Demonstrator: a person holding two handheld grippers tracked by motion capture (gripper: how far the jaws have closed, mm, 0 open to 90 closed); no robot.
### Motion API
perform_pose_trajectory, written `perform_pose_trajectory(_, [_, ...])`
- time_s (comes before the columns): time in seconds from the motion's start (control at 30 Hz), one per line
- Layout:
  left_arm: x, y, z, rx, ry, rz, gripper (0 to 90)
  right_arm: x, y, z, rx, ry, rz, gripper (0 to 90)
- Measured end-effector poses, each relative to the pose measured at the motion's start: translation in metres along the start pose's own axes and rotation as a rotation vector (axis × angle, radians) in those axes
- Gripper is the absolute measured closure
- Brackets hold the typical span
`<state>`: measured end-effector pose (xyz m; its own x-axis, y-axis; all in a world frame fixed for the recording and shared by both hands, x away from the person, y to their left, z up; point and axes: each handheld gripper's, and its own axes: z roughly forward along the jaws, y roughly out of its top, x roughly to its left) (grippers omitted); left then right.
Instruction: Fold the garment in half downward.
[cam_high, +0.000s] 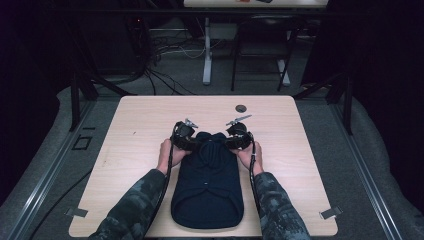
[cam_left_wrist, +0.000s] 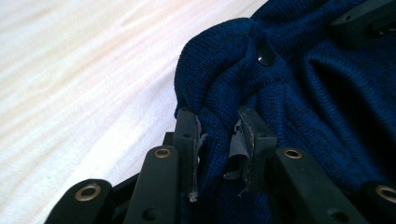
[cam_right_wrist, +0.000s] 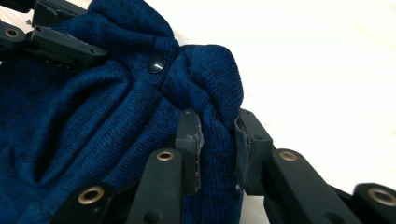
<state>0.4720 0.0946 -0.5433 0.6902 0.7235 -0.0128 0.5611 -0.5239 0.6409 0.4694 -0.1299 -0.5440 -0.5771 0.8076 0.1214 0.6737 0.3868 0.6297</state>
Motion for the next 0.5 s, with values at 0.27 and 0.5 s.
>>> perform_pose_trajectory(0.27, [-0.003, 0.006, -0.02, -0.035, -0.007, 0.017, 70.2, 0.01, 0.005, -0.024, -0.077, -0.024, -0.066, 73.5])
perform_pose_trajectory(0.5, [-0.004, 0.006, -0.034, -0.06, -0.026, 0.041, 71.2, 0.017, 0.006, -0.038, -0.103, -0.031, -0.116, 73.5])
